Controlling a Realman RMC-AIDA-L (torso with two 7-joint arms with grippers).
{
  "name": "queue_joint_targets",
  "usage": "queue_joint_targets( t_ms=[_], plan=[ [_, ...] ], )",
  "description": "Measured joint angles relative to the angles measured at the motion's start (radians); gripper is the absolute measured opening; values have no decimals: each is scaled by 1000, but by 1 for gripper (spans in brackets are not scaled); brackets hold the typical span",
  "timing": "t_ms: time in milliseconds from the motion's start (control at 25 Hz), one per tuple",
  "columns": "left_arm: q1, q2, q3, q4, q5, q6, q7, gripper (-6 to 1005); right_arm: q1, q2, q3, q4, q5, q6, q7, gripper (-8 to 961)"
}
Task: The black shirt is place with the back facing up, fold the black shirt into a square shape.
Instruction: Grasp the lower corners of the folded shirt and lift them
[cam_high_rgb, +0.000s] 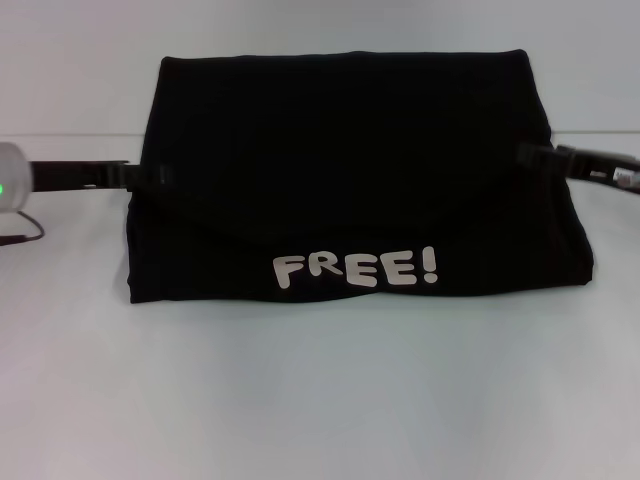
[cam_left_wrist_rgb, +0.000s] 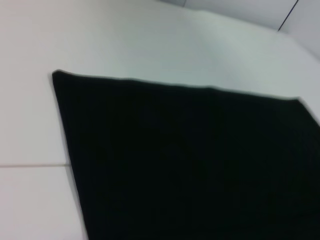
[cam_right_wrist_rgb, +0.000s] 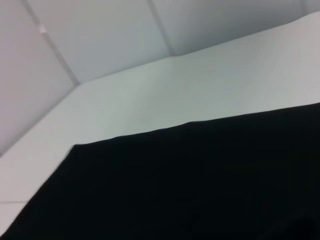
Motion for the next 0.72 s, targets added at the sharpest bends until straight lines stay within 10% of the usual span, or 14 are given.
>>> queue_joint_targets(
  t_ms=[160, 720],
  plan=[
    [80, -15, 6, 99, -83, 79, 0, 874, -34, -3, -1, -30, 3, -106, 10, 703],
    [214, -44, 57, 107, -96, 196, 25, 914, -74, -23, -6, -61, 1, -246, 46, 716]
  ],
)
